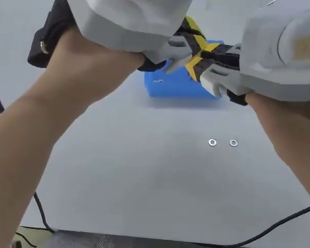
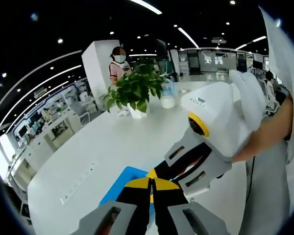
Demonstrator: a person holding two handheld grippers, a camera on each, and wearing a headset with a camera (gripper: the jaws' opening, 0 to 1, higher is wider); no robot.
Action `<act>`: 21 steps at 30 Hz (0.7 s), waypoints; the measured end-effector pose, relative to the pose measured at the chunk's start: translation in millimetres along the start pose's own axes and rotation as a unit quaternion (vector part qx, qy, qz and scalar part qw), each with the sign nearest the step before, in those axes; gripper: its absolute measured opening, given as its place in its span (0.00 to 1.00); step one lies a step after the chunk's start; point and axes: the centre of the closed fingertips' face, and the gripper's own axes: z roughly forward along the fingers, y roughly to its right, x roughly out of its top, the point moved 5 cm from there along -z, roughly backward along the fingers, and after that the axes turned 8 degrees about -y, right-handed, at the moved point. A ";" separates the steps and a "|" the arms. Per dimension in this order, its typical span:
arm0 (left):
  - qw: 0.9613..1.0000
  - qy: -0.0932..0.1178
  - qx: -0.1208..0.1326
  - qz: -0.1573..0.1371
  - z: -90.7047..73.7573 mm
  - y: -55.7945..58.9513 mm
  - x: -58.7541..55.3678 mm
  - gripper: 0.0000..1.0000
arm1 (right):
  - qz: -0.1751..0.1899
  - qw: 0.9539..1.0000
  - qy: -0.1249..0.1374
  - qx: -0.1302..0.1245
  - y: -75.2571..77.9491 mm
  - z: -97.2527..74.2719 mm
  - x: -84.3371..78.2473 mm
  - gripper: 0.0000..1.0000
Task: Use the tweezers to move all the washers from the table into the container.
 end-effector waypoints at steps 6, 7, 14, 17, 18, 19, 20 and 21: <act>0.999 -0.001 -0.029 0.017 1.4 26.9 -0.2 0.00 | 0.016 1.000 -0.017 0.009 -8.9 -17.7 -20.6 0.06; 0.999 -0.002 -0.032 0.018 2.0 30.0 -0.8 0.00 | 0.016 1.000 -0.020 0.008 -9.5 -19.2 -23.8 0.06; 0.998 -0.015 -0.057 0.024 10.1 45.9 -6.2 0.00 | 0.039 0.998 -0.044 0.011 -9.1 -26.3 -47.0 0.09; 0.997 -0.015 -0.069 0.018 12.7 48.2 -6.9 0.00 | 0.043 0.998 -0.051 0.013 -9.0 -26.8 -53.1 0.09; 0.997 -0.017 -0.071 0.019 13.5 49.5 -8.0 0.00 | 0.048 0.997 -0.055 0.014 -9.1 -26.8 -55.8 0.09; 0.997 -0.018 -0.072 0.019 14.2 50.5 -8.6 0.00 | 0.052 0.997 -0.057 0.015 -9.5 -27.1 -57.5 0.09; 0.997 -0.018 -0.077 0.016 15.2 52.2 -9.2 0.00 | 0.054 0.997 -0.060 0.015 -9.9 -27.6 -59.3 0.09; 0.997 -0.018 -0.080 0.013 16.5 53.6 -9.5 0.00 | 0.054 0.996 -0.063 0.014 -10.2 -28.5 -61.3 0.09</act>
